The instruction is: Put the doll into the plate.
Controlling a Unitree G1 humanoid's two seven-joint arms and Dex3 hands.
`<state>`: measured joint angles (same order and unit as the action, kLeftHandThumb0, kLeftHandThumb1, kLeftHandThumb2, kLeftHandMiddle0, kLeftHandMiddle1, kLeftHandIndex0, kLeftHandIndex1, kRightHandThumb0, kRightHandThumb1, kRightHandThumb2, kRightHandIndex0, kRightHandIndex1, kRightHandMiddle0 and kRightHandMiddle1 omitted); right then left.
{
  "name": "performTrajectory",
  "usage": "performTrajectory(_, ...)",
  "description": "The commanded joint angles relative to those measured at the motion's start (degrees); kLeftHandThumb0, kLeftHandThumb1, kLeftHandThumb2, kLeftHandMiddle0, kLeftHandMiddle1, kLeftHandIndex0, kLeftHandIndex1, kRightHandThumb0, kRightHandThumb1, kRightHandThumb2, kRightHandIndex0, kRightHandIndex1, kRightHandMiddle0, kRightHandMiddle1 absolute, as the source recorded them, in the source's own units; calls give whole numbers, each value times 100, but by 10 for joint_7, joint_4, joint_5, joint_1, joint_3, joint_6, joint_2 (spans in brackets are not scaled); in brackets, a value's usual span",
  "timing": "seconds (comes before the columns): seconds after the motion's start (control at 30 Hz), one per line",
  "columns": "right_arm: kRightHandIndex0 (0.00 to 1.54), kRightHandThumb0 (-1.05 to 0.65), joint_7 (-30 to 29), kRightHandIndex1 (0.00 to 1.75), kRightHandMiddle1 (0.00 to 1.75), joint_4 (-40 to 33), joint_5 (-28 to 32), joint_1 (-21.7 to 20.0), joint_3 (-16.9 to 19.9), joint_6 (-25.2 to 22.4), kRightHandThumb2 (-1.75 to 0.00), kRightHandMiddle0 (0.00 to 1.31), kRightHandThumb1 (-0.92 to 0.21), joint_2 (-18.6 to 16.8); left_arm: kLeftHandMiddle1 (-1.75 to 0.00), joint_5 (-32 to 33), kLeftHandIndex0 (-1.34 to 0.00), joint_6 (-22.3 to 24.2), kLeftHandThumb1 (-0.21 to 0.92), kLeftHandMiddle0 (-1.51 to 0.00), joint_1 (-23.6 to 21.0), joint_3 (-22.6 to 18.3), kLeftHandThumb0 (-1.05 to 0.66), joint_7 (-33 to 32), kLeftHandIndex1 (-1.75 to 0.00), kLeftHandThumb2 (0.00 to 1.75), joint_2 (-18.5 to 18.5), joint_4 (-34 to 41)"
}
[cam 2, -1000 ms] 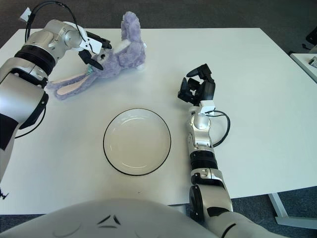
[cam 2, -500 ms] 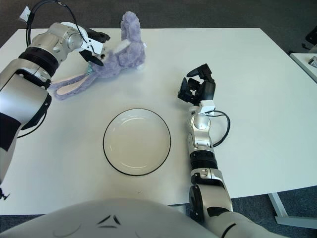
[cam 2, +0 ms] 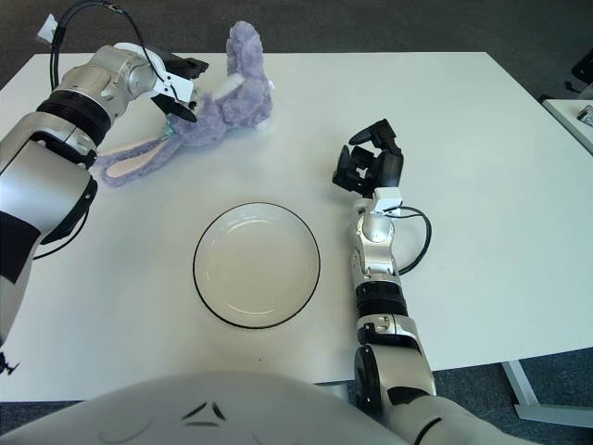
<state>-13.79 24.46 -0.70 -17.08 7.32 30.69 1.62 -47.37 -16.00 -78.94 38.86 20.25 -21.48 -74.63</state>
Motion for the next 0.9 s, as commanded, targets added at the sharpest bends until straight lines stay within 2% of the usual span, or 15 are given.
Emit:
performTrajectory(0.0, 131, -47, -4, 175, 175, 44, 0, 92, 2, -8, -126, 58, -36, -24, -118, 14, 0, 6, 90, -38, 14, -10, -77, 17, 0, 36, 12, -2)
performTrajectory(0.23, 131, -47, -5, 175, 175, 38, -2, 96, 3, -13, -126, 58, -36, -21, -124, 36, 0, 26, 89, -43, 29, -28, -75, 20, 0, 36, 30, 1)
performTrajectory(0.47, 131, -47, 1, 175, 175, 32, 2, 101, 4, -17, -126, 58, -36, -20, -131, 44, 0, 12, 91, -52, 44, -33, -81, 9, 0, 38, 34, 8)
performTrajectory(0.73, 131, -47, 7, 175, 175, 31, 9, 103, 7, -15, -126, 58, -37, -22, -159, 54, 0, -17, 92, -59, 49, -37, -93, 39, 0, 44, 33, 5)
performTrajectory(0.87, 131, -47, 6, 175, 175, 27, 11, 105, 10, -18, -126, 58, -36, -24, -164, 66, 0, -9, 90, -54, 51, -45, -87, 74, 0, 39, 43, -3)
